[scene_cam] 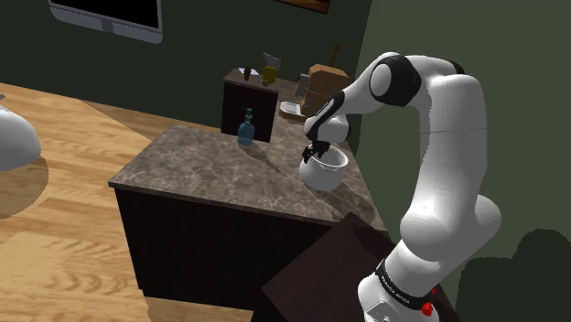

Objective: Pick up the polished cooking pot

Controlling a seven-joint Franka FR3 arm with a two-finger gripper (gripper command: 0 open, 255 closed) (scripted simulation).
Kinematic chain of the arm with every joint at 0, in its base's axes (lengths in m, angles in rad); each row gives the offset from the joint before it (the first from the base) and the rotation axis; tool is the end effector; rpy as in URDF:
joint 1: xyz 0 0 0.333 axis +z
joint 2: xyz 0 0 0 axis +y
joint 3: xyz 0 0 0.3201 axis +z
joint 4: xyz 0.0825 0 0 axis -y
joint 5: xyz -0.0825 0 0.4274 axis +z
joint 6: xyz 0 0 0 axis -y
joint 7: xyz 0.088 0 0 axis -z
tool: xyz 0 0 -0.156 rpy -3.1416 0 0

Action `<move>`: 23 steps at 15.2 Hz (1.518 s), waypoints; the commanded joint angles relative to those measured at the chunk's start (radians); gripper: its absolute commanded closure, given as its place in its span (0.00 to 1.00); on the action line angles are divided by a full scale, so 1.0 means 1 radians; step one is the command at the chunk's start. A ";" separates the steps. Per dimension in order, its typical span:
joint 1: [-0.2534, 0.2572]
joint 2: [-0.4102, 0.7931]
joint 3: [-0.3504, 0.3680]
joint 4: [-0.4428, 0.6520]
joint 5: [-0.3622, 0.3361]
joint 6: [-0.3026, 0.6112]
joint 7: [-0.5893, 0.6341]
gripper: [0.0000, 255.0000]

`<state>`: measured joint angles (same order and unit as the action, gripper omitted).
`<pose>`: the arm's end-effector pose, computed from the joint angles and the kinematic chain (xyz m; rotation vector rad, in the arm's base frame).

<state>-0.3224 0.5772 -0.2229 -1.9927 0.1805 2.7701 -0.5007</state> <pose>0.5642 -0.3512 0.1155 2.9820 -0.2354 0.2622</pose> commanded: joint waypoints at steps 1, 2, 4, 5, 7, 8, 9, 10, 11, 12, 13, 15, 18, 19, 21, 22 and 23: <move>-0.001 0.009 0.003 0.004 0.002 0.006 0.000 0.00; -0.002 0.010 0.003 0.005 0.002 0.005 -0.001 1.00; -0.003 0.011 0.003 0.007 0.003 0.005 -0.001 1.00; -0.002 0.011 0.003 0.007 0.003 0.005 -0.001 1.00; -0.003 0.012 0.003 0.007 0.003 0.005 -0.001 1.00; -0.003 0.012 0.003 0.007 0.003 0.005 -0.001 1.00; -0.003 0.012 0.003 0.007 0.003 0.005 -0.001 1.00; -0.003 0.012 0.003 0.008 0.003 0.005 -0.001 1.00; -0.001 0.009 0.003 0.004 0.002 0.006 0.000 1.00; 0.002 -0.002 -0.001 0.002 -0.001 -0.003 0.002 1.00; 0.005 -0.013 -0.005 0.000 -0.004 -0.012 0.004 1.00; 0.011 -0.035 -0.013 -0.004 -0.011 -0.031 0.008 1.00; 0.020 -0.067 -0.024 -0.008 -0.022 -0.059 0.015 1.00; 0.023 -0.078 -0.028 -0.008 -0.025 -0.069 0.017 1.00; 0.029 -0.098 -0.035 -0.009 -0.033 -0.089 0.022 1.00; 0.031 -0.108 -0.039 -0.009 -0.037 -0.099 0.024 1.00; 0.034 -0.118 -0.042 -0.009 -0.041 -0.109 0.027 1.00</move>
<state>-0.2914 0.4750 -0.2596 -2.0067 0.1454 2.6738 -0.4762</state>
